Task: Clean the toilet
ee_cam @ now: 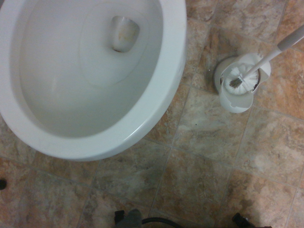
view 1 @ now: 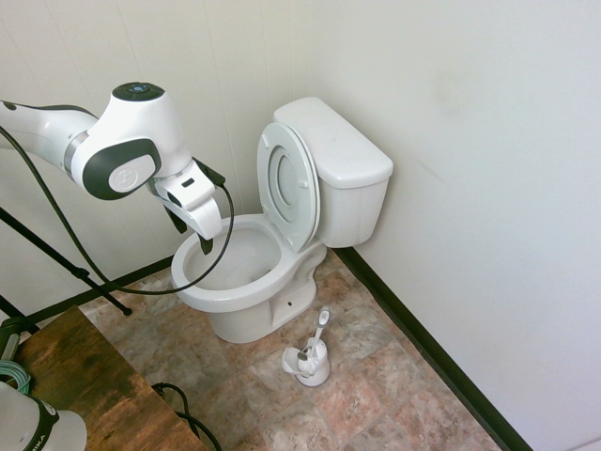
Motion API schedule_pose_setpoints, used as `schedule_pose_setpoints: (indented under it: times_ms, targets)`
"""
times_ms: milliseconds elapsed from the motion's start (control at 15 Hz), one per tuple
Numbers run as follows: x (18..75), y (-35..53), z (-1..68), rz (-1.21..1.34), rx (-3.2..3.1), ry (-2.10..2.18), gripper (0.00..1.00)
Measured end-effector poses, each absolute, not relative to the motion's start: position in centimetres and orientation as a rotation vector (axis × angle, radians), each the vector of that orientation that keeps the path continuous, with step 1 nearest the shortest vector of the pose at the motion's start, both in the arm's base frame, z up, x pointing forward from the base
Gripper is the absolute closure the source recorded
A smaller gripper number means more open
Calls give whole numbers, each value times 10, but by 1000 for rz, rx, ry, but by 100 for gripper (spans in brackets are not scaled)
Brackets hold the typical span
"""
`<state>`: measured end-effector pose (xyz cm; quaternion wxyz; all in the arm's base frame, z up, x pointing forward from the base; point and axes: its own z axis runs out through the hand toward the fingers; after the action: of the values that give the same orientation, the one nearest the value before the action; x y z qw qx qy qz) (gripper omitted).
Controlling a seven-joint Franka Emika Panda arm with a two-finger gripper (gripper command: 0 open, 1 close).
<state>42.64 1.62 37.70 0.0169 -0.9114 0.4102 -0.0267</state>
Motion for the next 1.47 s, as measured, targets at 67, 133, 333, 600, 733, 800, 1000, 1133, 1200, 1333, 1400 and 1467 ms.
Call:
schedule_pose_setpoints:
  times_ms: [67, 133, 333, 600, 733, 800, 1000, 1133, 1200, 1333, 1400, 1467]
  targets:
    - [427, 16, 377, -83, -2834, 1274, 0]
    - [428, 16, 376, -82, -2835, 1276, 0]
    - [450, -4, 367, -53, -2768, 1405, 0]
    - [509, -70, 321, 21, -2593, 1700, 0]
    - [540, -94, 284, 59, -2501, 1829, 0]
    - [553, -106, 264, 75, -2460, 1883, 0]
    - [581, -145, 208, 114, -2365, 2030, 0]
    - [595, -166, 175, 133, -2324, 2091, 0]
    - [616, -171, 151, 122, -2328, 2094, 0]
    - [622, -174, 149, 120, -2280, 2115, 0]
    - [625, -178, 142, 128, -2252, 2131, 0]
    - [627, -183, 131, 137, -2218, 2160, 0]
